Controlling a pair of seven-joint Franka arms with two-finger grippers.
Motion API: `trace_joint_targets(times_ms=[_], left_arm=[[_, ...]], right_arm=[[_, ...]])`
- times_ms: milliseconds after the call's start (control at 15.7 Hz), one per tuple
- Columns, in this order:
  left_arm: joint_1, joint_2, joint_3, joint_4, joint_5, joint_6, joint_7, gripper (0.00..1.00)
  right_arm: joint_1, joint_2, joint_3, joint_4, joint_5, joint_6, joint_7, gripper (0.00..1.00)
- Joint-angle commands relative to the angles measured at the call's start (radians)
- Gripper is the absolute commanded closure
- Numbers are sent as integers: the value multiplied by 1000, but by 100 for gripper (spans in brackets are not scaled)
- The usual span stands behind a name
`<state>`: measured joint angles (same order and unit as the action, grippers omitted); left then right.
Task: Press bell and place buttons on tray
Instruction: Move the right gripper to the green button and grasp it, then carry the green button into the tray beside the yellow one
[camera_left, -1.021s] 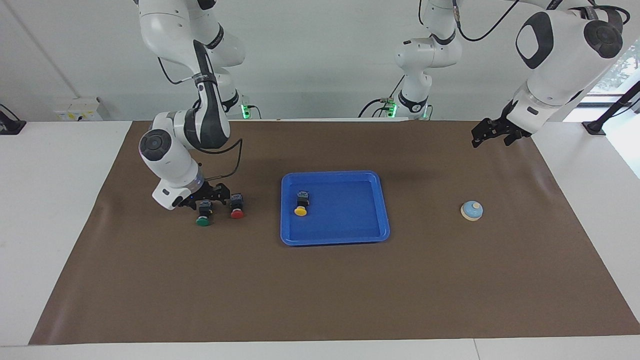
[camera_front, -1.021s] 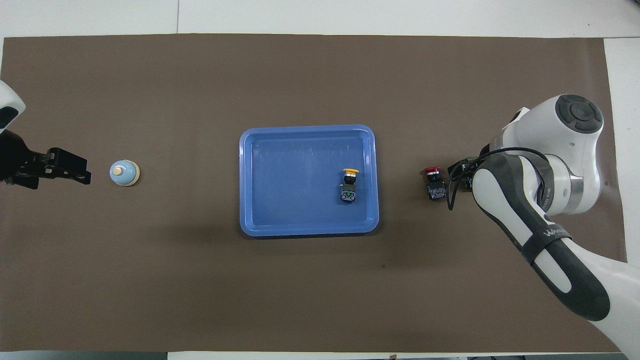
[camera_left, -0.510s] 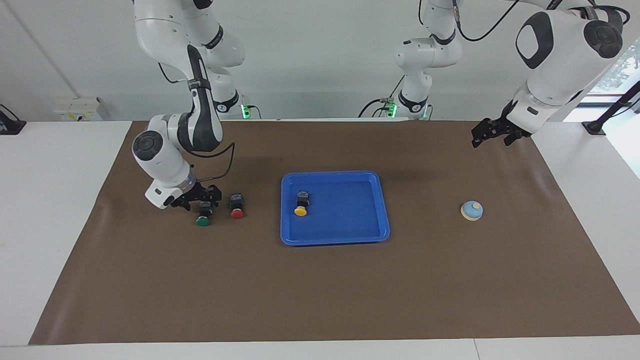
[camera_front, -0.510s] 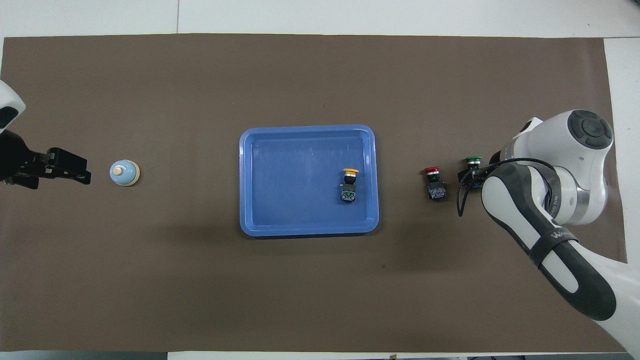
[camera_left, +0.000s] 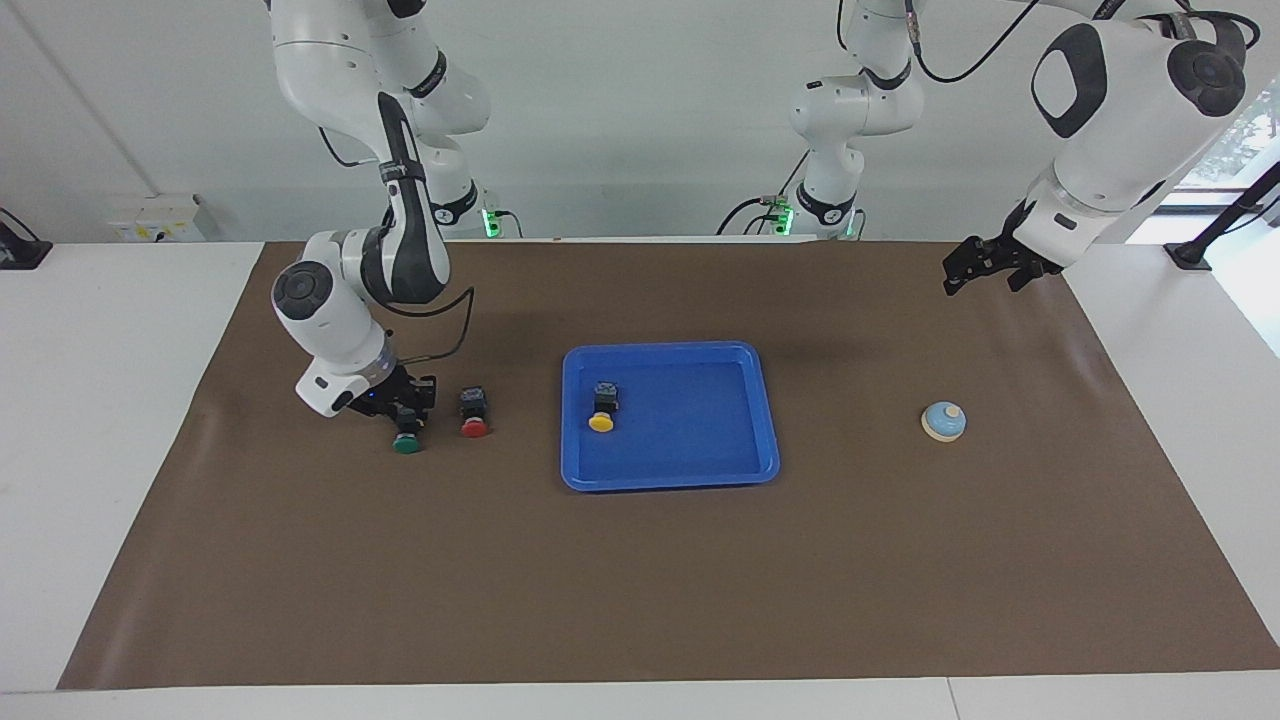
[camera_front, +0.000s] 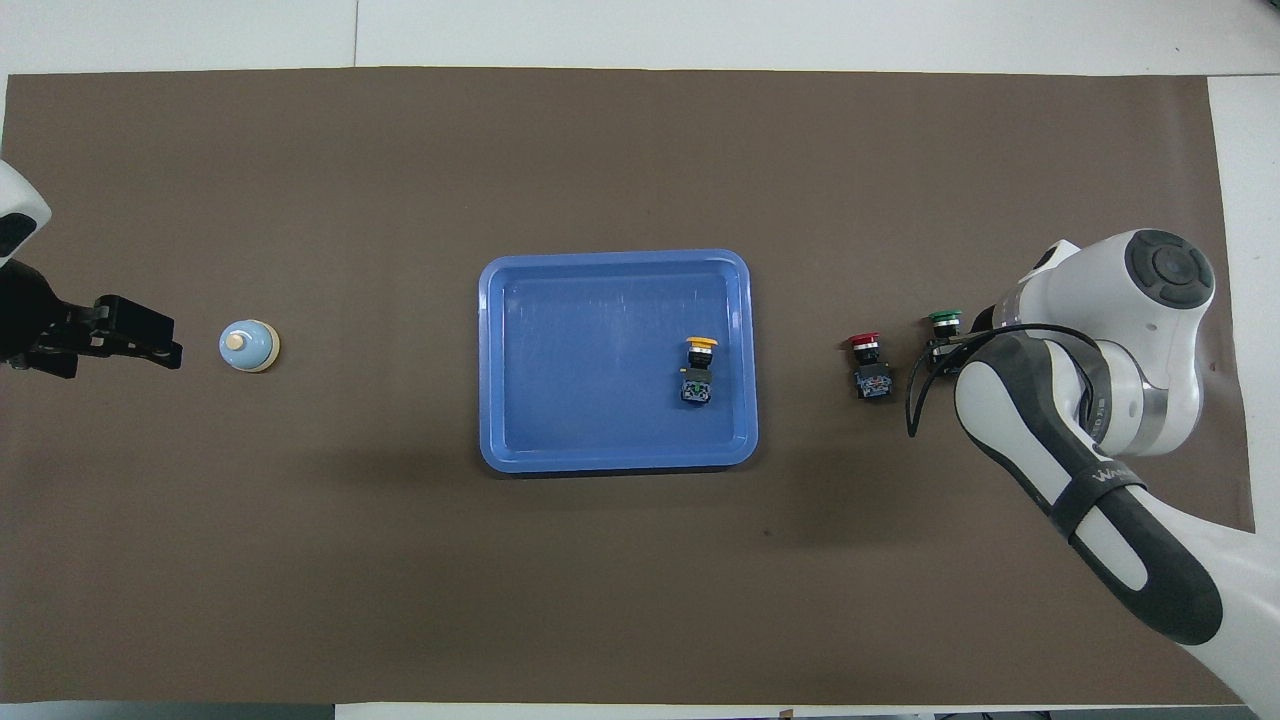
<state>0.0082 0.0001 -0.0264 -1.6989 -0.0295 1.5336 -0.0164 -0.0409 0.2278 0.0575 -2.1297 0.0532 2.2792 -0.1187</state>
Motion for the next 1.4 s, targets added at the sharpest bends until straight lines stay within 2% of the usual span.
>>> trace_joint_targets(times_ms=[0,191,383,574,702,957,1340], left_arm=[[-1,6,2,21,5,-18,-10,0],[-1,6,2,21,5,-16,-10,0],[-1,6,2,21,5,-16,-10,0],[-1,6,2,21,5,-18,-10,0],[-1,6,2,21,5,-16,-10,0],[-1,6,2,21,5,-16,-10,0],[-1,6,2,21,5,-16,-10,0]], right_arm=[[18,-24,27,58,2,-62,34,100],[155,1,30,210,7,-202,202,100],[327,24,30,250,11,-193,425,100],[458,154,30,452,11,-225,572,100],[547,250,28,549,7,-228,670,100],[562,275,30,557,5,-193,700,100],[562,266,31,484,8,-162,695,100]])
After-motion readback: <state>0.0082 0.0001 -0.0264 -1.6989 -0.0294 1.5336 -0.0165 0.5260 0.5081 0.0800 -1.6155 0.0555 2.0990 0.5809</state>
